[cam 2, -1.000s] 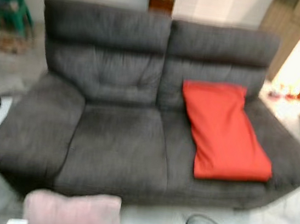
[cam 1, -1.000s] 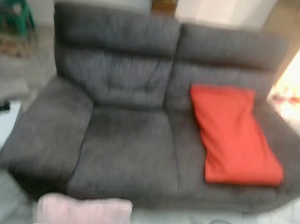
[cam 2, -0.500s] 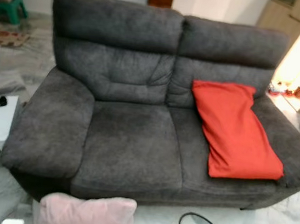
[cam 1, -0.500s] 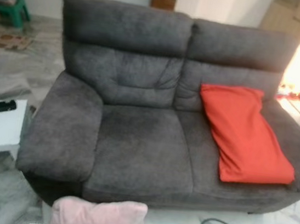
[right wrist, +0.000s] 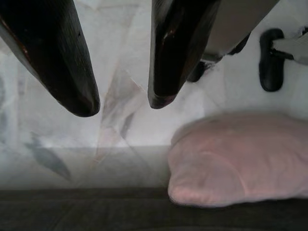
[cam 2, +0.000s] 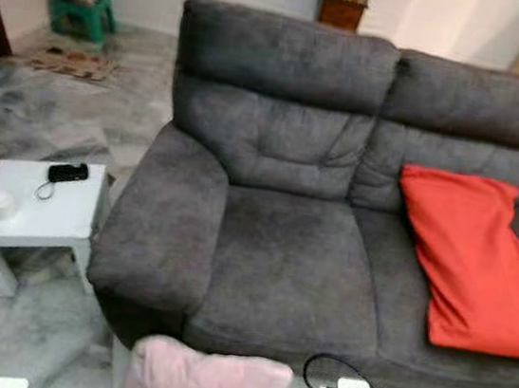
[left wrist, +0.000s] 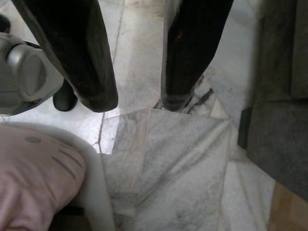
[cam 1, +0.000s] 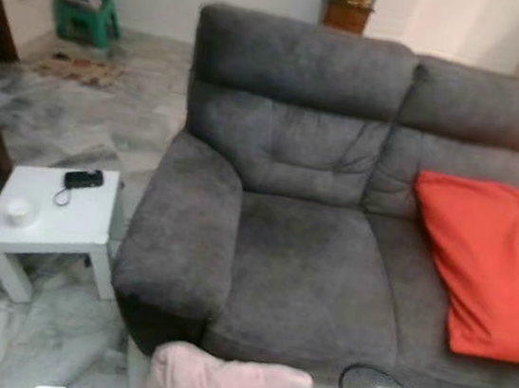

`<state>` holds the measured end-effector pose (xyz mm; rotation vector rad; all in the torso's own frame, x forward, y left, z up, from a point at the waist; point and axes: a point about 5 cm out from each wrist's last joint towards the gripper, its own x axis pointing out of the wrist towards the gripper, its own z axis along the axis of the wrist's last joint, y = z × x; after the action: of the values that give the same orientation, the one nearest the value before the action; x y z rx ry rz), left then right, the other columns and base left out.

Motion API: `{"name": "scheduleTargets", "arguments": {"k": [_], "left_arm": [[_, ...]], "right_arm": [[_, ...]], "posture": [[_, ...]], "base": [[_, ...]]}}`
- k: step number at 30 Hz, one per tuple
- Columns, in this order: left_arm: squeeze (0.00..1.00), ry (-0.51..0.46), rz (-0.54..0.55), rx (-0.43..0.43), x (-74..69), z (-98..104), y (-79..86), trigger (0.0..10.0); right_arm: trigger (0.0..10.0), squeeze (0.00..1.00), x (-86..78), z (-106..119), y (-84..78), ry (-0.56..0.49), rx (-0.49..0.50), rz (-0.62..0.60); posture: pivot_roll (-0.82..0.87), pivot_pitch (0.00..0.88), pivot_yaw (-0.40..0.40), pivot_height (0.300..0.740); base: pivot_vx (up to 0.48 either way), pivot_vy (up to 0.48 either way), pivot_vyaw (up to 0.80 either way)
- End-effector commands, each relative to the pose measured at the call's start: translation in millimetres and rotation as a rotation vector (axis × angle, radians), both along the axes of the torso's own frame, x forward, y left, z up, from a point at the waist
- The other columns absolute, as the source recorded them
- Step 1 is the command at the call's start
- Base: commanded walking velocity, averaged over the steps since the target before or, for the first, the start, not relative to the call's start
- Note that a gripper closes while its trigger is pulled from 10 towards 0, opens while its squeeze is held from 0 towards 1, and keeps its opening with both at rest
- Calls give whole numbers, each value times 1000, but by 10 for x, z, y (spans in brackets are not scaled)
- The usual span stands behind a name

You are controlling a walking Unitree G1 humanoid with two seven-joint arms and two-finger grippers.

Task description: Move the pillow to the sofa from floor

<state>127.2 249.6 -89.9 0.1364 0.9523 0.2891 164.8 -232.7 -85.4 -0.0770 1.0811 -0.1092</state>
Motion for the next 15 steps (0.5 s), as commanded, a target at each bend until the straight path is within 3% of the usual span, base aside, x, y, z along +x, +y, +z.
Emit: {"name": "scheduleTargets", "arguments": {"k": [1,10,15], "left_arm": [[0,-25,-2,-4,57,13,-34,10000],[0,-73,-4,-3,195,64,-53,10000],[0,-78,-5,-4,191,61,-70,10000]], "right_arm": [[10000,0,-64,-9,-67,9,-5,-24],[10000,0,-13,15,-47,-59,29,-33],[10000,0,-16,15,-51,-60,23,-27]], "posture": [[147,0,-88,740],[149,0,-88,740],[152,0,-90,740]], "base": [[0,0,0],[0,0,0],[0,0,780]]}}
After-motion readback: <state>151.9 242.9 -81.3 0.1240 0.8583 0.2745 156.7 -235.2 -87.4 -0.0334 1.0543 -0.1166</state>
